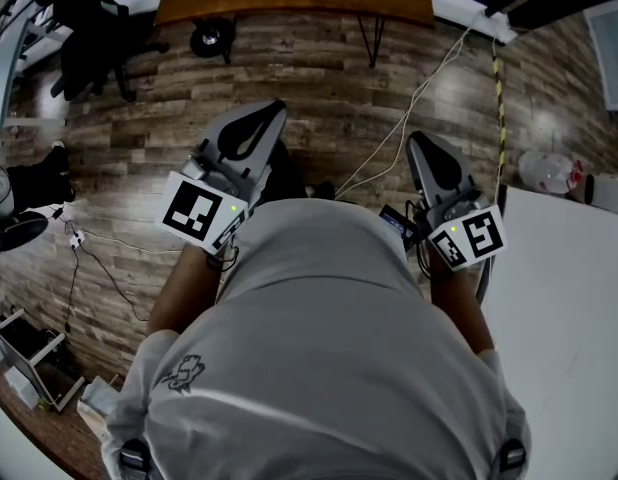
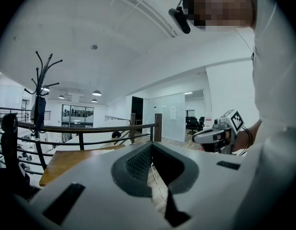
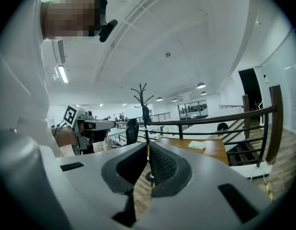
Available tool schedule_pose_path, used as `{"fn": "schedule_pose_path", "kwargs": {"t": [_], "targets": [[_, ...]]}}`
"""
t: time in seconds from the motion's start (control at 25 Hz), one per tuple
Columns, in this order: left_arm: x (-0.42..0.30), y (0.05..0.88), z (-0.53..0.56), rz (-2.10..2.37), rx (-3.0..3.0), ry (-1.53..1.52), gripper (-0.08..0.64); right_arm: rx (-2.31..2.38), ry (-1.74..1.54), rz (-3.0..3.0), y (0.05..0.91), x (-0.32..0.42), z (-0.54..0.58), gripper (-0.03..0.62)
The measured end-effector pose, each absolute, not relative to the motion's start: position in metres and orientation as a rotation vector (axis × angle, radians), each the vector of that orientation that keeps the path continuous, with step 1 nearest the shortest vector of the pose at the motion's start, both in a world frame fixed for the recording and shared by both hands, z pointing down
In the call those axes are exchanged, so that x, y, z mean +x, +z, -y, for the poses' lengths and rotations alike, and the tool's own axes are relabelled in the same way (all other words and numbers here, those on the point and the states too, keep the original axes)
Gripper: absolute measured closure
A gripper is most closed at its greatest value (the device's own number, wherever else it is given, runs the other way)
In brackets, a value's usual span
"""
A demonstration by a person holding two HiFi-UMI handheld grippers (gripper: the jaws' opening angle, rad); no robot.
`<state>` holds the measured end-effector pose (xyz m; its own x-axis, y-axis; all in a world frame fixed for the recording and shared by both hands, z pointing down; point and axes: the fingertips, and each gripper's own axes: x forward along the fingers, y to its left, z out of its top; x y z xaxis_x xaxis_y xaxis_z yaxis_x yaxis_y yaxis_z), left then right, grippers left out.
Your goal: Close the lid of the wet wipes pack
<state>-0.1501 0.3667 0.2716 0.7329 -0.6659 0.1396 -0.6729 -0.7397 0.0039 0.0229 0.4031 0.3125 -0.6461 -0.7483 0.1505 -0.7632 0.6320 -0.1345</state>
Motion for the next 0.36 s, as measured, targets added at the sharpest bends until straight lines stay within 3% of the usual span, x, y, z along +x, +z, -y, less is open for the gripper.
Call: {"fn": "schedule_pose_path", "kwargs": {"t": [0.36], "targets": [[-0.1549, 0.2727, -0.3586, 1.085, 2.868, 0.196, 0.546, 1.293, 0.295, 2.757, 0.3118, 0.0158, -0.3973, 0.552]]}}
